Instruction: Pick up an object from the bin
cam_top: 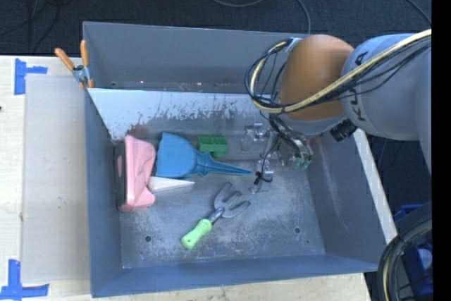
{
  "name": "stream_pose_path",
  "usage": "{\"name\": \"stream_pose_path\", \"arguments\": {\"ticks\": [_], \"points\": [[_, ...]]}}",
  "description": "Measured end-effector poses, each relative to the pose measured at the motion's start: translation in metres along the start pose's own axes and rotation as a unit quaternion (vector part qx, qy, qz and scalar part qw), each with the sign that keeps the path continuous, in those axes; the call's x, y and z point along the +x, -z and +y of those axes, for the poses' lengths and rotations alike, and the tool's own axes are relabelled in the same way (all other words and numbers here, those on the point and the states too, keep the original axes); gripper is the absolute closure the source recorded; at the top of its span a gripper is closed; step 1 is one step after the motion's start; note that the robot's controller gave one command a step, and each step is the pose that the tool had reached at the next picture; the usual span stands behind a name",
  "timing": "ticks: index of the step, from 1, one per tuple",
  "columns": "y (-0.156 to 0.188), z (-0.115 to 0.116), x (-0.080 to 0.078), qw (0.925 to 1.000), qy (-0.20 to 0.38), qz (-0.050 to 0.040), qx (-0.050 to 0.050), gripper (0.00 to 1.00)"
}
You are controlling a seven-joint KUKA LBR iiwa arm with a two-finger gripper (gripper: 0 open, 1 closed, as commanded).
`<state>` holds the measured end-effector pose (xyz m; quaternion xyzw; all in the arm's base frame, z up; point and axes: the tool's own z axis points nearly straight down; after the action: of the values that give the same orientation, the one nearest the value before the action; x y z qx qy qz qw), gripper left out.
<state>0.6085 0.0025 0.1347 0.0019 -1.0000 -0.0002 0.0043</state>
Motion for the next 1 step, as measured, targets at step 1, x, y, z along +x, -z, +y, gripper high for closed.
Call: {"name": "stream_pose_path", "arguments": {"ticks": [1], "points": [[0.0049, 0.0, -0.0013, 1.0, 0.0, -0.0035, 0.0, 0.0]]}}
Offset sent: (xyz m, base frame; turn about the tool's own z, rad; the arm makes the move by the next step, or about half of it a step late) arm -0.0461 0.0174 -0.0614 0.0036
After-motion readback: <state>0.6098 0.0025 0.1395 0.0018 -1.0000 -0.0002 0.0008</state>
